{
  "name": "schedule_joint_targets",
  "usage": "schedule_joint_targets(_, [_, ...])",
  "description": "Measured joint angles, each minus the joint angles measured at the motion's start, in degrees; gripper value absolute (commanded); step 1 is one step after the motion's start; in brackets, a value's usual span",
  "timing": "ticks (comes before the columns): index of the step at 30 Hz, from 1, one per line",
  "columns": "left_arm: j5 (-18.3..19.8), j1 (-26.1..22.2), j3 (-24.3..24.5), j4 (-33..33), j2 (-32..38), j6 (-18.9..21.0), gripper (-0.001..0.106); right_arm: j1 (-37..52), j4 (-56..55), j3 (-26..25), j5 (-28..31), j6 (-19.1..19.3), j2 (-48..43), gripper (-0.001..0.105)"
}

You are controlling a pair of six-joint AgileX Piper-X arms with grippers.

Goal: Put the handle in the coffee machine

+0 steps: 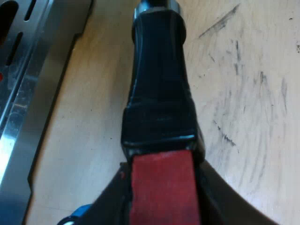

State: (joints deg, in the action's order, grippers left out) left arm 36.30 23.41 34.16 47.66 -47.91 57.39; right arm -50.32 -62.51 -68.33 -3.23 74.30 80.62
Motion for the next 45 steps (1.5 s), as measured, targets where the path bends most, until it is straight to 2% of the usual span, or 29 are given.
schedule_joint_targets(10, [1.4,0.0,0.0,0.7,0.0,0.6,0.000,0.0,-0.1,0.0,-0.1,0.0,0.0,0.000])
schedule_joint_targets(15, [1.8,0.0,0.0,1.3,0.0,0.7,0.000,0.0,-0.4,0.0,-0.1,0.0,0.0,0.011])
schedule_joint_targets(16, [1.8,0.0,0.0,1.4,0.0,0.7,0.000,0.0,-0.4,0.0,-0.1,0.0,0.0,0.018])
schedule_joint_targets(17, [1.8,0.0,0.0,1.5,0.0,0.8,0.000,0.0,-0.4,0.0,-0.1,0.0,0.0,0.042])
schedule_joint_targets(19, [1.9,0.0,0.0,1.5,0.0,0.8,0.000,0.0,-0.4,0.0,-0.1,0.0,0.0,0.080])
schedule_joint_targets(20, [1.9,0.0,0.0,1.5,0.0,0.8,0.000,0.0,-0.4,0.0,-0.1,0.1,0.0,0.089])
schedule_joint_targets(21, [1.9,0.0,0.0,1.5,0.0,0.9,0.000,0.0,-0.4,0.0,-0.1,0.5,0.0,0.093])
schedule_joint_targets(26, [2.5,0.0,0.0,1.6,0.0,0.6,0.000,0.0,-0.8,-0.5,-0.1,2.4,0.0,0.094])
schedule_joint_targets(34, [3.8,-0.7,-0.5,2.5,0.0,0.0,0.000,0.0,0.3,-6.1,2.4,3.2,-0.5,0.094])
schedule_joint_targets(42, [4.0,-8.6,-0.6,2.8,0.0,-0.2,0.000,-0.5,0.5,-6.4,3.2,3.2,-5.5,0.094])
schedule_joint_targets(45, [4.0,-12.0,-0.6,2.8,0.0,-0.3,0.000,-3.7,0.5,-6.4,6.6,3.2,-8.4,0.094])
